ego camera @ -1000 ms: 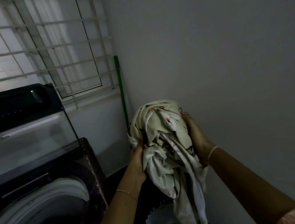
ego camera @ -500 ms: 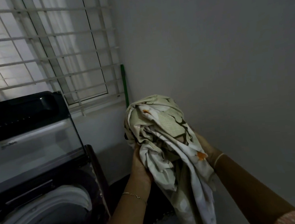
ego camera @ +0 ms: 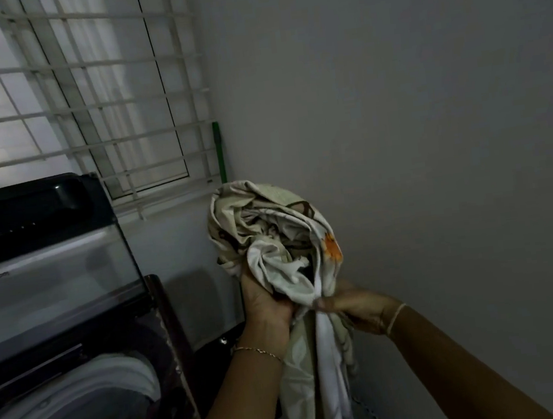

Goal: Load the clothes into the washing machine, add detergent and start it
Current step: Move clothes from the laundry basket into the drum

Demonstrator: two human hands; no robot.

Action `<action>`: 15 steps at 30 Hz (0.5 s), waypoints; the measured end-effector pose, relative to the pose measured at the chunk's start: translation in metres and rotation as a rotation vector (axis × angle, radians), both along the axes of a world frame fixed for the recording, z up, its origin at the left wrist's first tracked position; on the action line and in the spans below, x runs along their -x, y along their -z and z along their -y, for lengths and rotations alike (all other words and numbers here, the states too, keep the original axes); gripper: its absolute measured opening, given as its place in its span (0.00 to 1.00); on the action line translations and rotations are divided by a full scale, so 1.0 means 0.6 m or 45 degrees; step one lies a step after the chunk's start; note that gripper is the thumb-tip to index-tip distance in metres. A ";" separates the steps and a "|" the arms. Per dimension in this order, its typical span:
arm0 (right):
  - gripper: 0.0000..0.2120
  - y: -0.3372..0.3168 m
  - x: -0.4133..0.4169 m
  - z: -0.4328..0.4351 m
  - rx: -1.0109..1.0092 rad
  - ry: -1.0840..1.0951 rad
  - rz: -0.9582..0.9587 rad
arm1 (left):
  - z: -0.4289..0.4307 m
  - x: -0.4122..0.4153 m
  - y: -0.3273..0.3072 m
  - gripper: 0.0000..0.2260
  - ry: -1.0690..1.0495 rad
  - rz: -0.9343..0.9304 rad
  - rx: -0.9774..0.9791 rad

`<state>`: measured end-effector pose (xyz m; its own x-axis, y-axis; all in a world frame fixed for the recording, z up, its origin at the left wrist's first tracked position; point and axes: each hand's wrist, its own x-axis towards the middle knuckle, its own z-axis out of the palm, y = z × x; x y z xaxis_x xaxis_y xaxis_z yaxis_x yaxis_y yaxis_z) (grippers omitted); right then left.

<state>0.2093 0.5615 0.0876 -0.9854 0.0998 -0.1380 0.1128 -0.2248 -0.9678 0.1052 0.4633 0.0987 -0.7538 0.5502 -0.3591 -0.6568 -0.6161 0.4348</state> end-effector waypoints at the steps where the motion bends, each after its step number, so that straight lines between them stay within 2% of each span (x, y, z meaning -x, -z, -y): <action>1: 0.32 0.001 0.007 0.009 -0.146 0.093 -0.034 | 0.001 -0.002 0.000 0.22 -0.017 -0.020 -0.039; 2: 0.29 -0.004 0.013 0.021 -0.229 0.207 -0.071 | -0.002 -0.001 -0.001 0.22 -0.035 -0.003 -0.112; 3: 0.29 -0.002 0.021 0.031 -0.263 0.314 -0.126 | 0.004 -0.005 -0.006 0.18 -0.099 -0.008 -0.067; 4: 0.28 0.000 0.029 0.036 -0.246 0.430 -0.166 | 0.002 -0.004 -0.001 0.08 -0.100 -0.018 -0.109; 6: 0.27 0.010 0.041 0.035 -0.213 0.612 -0.229 | 0.000 0.001 0.009 0.19 -0.082 -0.033 -0.047; 7: 0.27 0.012 0.044 0.037 -0.188 0.676 -0.239 | 0.007 -0.003 0.001 0.20 -0.028 -0.050 -0.091; 11: 0.21 0.025 0.048 0.032 -0.144 0.875 -0.201 | 0.027 -0.001 0.000 0.16 0.167 -0.157 0.103; 15: 0.17 0.026 0.048 0.017 -0.064 0.899 -0.215 | 0.049 0.011 0.022 0.12 0.301 -0.302 0.336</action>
